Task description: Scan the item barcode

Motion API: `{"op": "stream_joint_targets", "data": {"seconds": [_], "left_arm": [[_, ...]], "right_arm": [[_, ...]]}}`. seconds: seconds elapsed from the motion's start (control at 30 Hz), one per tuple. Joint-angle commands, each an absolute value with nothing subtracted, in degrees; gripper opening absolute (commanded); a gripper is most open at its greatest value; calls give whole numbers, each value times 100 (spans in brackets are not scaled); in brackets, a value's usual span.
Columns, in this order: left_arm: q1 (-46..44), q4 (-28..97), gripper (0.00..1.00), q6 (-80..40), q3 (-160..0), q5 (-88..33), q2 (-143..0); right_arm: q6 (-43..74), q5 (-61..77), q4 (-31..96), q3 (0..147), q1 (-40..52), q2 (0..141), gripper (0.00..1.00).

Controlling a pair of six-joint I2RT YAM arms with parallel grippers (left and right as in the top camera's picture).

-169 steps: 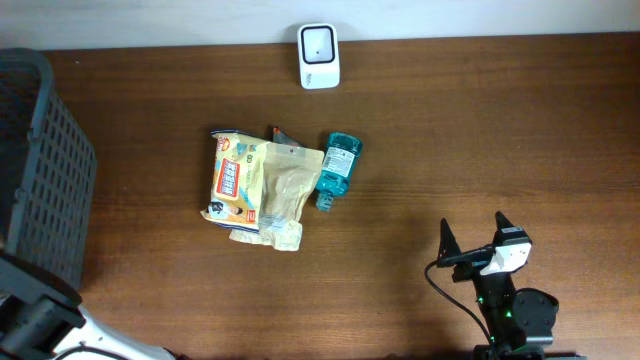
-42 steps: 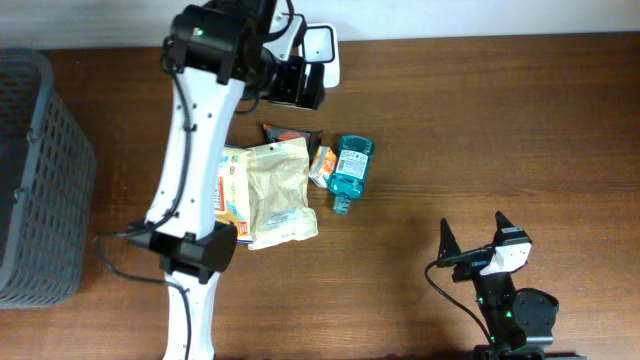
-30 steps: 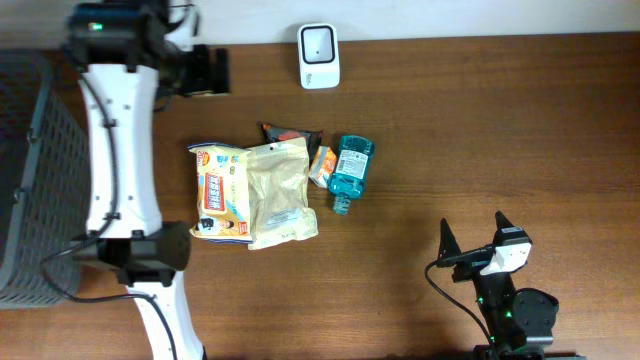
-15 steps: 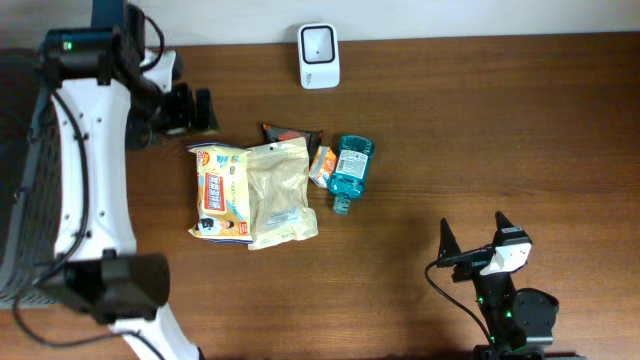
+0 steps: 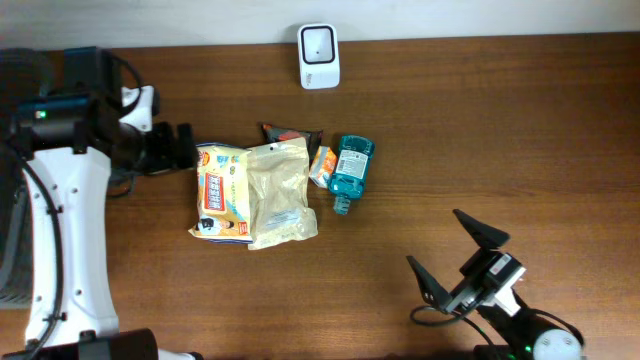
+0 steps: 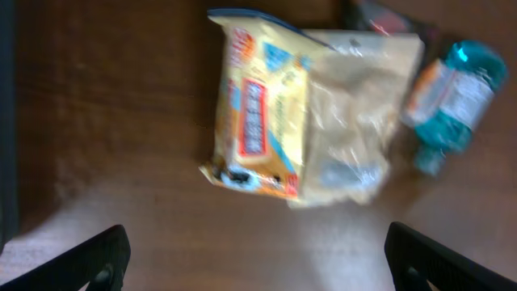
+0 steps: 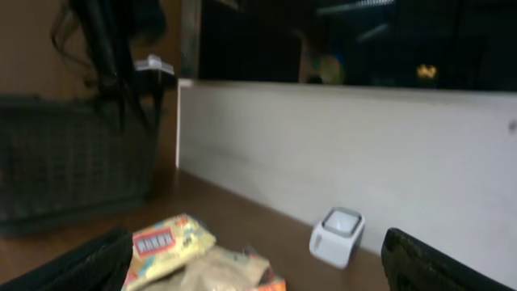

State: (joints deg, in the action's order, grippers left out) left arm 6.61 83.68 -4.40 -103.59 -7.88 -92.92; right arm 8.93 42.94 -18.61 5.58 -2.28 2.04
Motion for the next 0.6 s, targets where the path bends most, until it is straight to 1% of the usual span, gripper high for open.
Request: {"op": "stream_joint_targets", "data": {"seconds": [0.0, 0.07, 0.17, 0.3, 0.37, 0.43, 0.5, 0.57], "left_arm": [[1284, 8110, 99, -687, -10114, -749, -9209], [1540, 8012, 99, -687, -10106, -836, -9214], [1782, 7996, 99, -687, -10106, -832, -9212], [1806, 7999, 99, -683, -10106, -827, -9212], [1806, 7999, 99, -683, -10106, -829, -9212], [1806, 7999, 99, -683, -10106, -829, -9212], [1806, 7999, 99, -685, -10106, -829, -9212], [1806, 7999, 99, -683, -10108, -829, -9212]], "right_arm": [[504, 4386, -1188, 1874, -272, 639, 98], [-1, 4370, -213, 2775, -272, 1278, 98], [-681, 4375, 1695, 4530, -270, 2810, 98], [-707, 4619, 3769, 6506, -266, 4600, 98], [-703, 5017, 4410, 7185, -266, 5290, 98], [-473, 5708, 4766, 7629, -266, 5876, 98], [-272, 6392, 4982, 7793, -266, 6375, 98], [-228, 6978, 4748, 7791, -263, 6799, 98]]}}
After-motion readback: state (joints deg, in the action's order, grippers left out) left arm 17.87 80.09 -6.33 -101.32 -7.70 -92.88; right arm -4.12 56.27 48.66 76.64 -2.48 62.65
